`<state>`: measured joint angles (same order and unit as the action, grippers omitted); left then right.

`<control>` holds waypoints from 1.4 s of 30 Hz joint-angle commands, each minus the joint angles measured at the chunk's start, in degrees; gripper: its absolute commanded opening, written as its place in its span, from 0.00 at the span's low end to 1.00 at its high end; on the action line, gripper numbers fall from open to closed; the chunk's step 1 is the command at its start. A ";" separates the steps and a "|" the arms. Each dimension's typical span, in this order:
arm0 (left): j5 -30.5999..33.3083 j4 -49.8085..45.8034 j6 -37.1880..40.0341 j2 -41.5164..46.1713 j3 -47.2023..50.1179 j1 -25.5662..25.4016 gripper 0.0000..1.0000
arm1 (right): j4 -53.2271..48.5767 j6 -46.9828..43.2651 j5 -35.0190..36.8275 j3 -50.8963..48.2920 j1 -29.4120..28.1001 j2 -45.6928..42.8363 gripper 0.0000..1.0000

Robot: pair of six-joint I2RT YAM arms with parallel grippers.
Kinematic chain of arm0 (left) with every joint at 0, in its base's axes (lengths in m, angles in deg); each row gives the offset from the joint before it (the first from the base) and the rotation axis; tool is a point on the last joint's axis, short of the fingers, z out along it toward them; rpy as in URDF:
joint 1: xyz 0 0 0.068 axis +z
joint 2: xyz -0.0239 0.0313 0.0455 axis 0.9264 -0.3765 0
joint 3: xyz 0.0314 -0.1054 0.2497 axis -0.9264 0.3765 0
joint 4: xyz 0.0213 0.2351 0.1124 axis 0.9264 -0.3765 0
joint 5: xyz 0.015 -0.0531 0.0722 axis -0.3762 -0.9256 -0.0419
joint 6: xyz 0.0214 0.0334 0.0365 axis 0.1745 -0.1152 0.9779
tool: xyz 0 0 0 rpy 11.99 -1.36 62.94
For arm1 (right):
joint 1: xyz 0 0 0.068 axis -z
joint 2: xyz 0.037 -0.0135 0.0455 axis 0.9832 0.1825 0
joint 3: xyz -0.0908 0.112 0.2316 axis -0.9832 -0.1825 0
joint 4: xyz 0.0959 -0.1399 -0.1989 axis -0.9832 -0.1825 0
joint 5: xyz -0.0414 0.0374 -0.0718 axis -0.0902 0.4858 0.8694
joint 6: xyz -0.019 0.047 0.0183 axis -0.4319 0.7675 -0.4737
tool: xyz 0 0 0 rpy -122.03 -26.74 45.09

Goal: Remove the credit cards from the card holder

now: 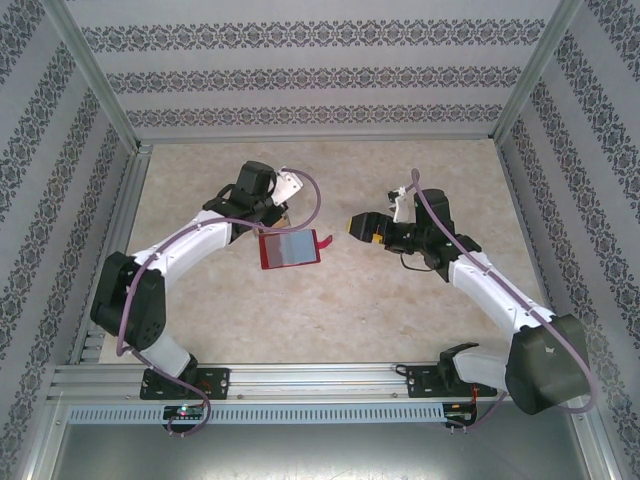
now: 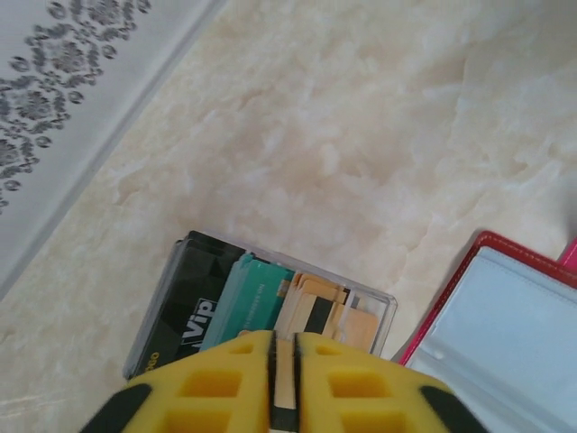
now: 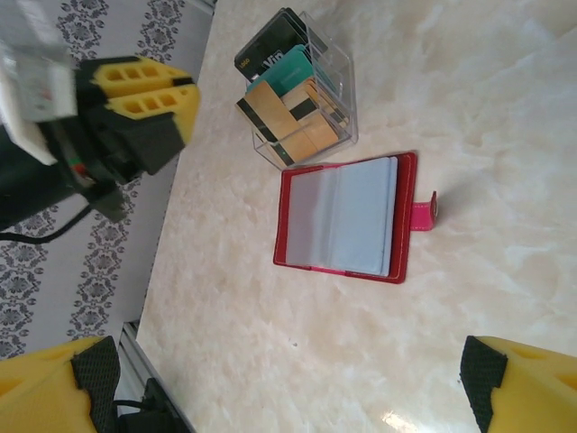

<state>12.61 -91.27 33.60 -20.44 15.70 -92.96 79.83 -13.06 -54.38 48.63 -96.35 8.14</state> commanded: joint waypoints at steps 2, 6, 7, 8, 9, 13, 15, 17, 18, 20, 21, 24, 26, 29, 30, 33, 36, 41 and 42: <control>2.66 0.34 -6.11 5.05 1.14 0.08 0.24 | 0.34 -0.64 2.16 -1.07 0.11 -2.54 0.98; 3.45 6.35 -17.03 9.95 4.40 3.52 0.49 | 0.67 1.23 4.24 -1.26 0.16 -2.78 0.98; 3.11 7.97 -20.78 11.29 5.41 4.79 0.65 | 0.92 1.27 3.87 -1.08 0.14 -2.68 0.98; 3.16 9.45 -24.22 12.35 6.37 5.87 0.80 | 1.46 1.16 3.30 -1.07 0.17 -2.68 0.98; 3.19 10.33 -26.89 13.21 7.10 6.70 0.94 | 1.87 1.13 3.35 -1.07 0.16 -2.75 0.98; 0.43 9.03 -36.25 14.42 7.39 10.14 0.99 | 1.20 0.84 4.77 -0.28 -0.10 -2.73 0.98; -0.93 5.06 -39.42 13.28 5.64 11.35 1.00 | 0.78 0.51 5.15 0.36 -0.28 -2.19 0.98; -3.00 0.60 -42.30 11.34 3.74 12.39 0.96 | 0.00 -0.22 6.02 1.30 -1.06 -1.47 0.98; -3.76 -1.49 -44.06 10.48 3.06 12.83 0.95 | -0.35 -0.54 6.54 1.78 -1.39 -1.13 0.98; -8.40 -3.54 -47.45 8.47 2.74 14.23 0.88 | -0.93 -1.08 7.22 2.86 -2.39 -0.28 0.98; -9.26 -4.09 -48.78 7.58 2.68 14.42 0.87 | -1.07 -1.17 7.46 3.21 -2.76 0.09 0.98; -12.21 -5.45 -52.23 4.42 2.25 14.60 0.84 | -1.08 -1.53 8.42 4.10 -4.02 0.96 0.98; -13.05 -5.65 -54.08 2.11 2.09 14.61 0.82 | -0.98 -1.70 9.08 4.37 -4.77 1.52 0.98; -14.91 -4.38 -55.72 -0.15 2.70 14.62 0.82 | -0.95 -1.73 9.28 4.68 -5.11 2.23 0.98; -15.37 -3.90 -56.28 -0.61 2.93 14.61 0.82 | -0.94 -1.73 9.36 4.73 -5.20 2.46 0.98; -16.40 -2.89 -57.37 -2.23 2.95 14.60 0.82 | -0.74 -1.54 9.57 4.65 -5.40 2.94 0.98; -17.29 -2.41 -57.64 -3.75 2.32 14.54 0.80 | -0.64 -1.44 9.63 4.76 -5.72 3.52 0.98; -17.53 -2.71 -57.87 -6.20 1.26 14.60 0.77 | -0.54 -1.51 9.72 5.07 -5.99 4.08 0.98; -17.52 -2.52 -57.91 -6.49 1.17 14.55 0.77 | -0.56 -1.53 9.79 5.08 -5.99 4.11 0.98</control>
<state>-4.03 -94.26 -22.94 -25.86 18.47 -78.67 79.15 -13.50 -45.42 51.73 -101.77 11.96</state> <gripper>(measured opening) 0.769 0.982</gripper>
